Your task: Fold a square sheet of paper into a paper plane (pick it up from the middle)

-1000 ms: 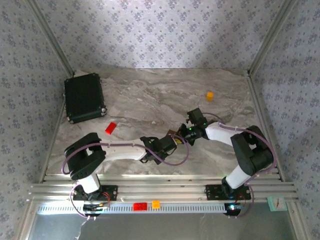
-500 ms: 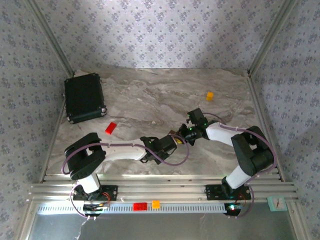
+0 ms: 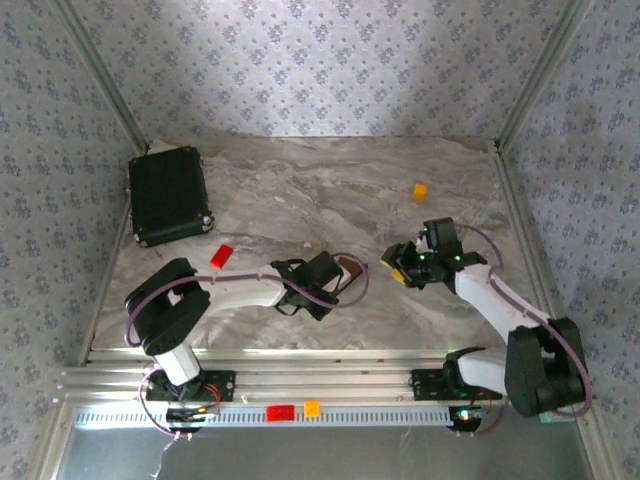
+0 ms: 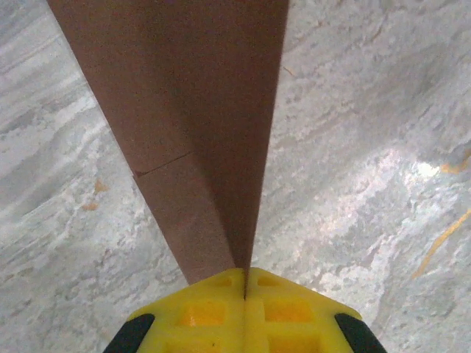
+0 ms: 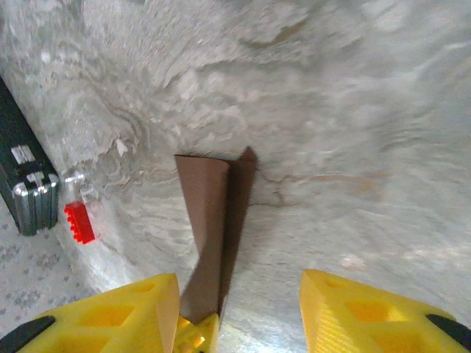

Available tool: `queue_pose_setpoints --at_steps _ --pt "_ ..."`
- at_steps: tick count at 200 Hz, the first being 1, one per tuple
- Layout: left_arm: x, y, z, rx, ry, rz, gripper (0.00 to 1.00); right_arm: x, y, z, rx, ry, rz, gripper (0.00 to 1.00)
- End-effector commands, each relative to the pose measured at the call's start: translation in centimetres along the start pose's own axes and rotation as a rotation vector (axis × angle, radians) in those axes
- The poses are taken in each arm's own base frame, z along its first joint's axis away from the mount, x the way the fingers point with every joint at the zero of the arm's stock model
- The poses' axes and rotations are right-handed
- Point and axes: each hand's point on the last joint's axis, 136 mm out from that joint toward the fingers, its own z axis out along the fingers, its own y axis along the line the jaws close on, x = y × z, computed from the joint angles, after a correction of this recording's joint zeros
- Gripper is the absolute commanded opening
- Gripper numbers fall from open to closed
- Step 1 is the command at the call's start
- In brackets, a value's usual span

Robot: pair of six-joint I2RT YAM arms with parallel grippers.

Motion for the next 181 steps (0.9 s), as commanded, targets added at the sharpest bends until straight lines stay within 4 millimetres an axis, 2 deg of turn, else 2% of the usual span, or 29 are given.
queue_pose_setpoints --at_steps 1,66,139,181 --pt "-0.6 -1.9 -0.7 0.181 -0.016 -0.081 0.00 0.2 -1.9 -0.9 0.024 -0.031 0.027 0.49" --pt "-0.9 -1.9 -0.3 0.317 -0.002 -0.176 0.00 0.5 -2.2 -1.3 -0.033 -0.045 0.034 0.48" --pt "-0.6 -1.6 0.9 0.300 0.048 -0.203 0.01 1.4 -2.0 -0.6 -0.037 -0.024 -0.012 0.46" --pt "-0.4 -1.5 1.1 0.293 0.079 -0.201 0.04 2.8 -0.5 0.8 -0.075 -0.005 -0.124 0.33"
